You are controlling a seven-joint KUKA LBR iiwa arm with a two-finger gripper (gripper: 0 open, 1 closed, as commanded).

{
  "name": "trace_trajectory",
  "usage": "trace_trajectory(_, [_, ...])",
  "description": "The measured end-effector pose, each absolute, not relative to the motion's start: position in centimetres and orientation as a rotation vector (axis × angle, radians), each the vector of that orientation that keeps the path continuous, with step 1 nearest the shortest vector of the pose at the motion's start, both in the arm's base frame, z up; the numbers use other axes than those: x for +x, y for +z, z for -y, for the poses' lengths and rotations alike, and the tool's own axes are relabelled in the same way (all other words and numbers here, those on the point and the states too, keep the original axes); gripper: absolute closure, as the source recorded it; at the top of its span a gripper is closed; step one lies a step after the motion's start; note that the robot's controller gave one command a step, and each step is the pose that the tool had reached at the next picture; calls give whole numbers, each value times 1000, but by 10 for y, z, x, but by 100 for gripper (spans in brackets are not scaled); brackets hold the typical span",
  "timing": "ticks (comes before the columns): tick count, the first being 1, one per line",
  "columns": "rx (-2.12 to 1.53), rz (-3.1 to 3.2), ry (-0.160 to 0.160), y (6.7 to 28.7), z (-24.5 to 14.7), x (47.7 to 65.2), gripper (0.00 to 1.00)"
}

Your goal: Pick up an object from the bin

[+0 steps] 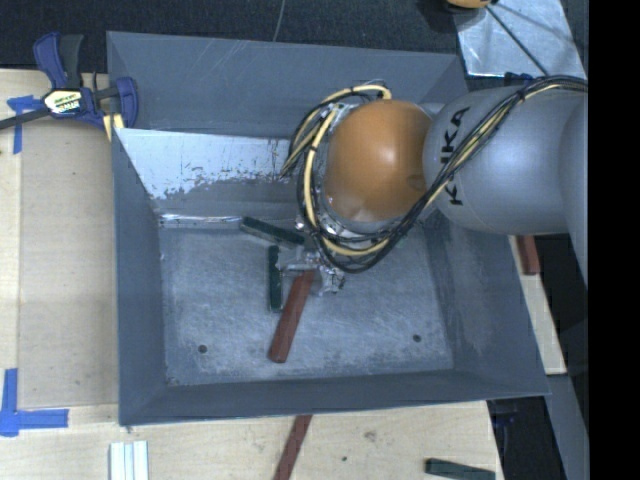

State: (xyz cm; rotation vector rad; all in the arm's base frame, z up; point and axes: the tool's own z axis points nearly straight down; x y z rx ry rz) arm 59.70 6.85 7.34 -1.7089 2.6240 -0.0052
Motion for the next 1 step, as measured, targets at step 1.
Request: trace_trajectory(1, [-1773,-2587,-1,221,-91,619,100])
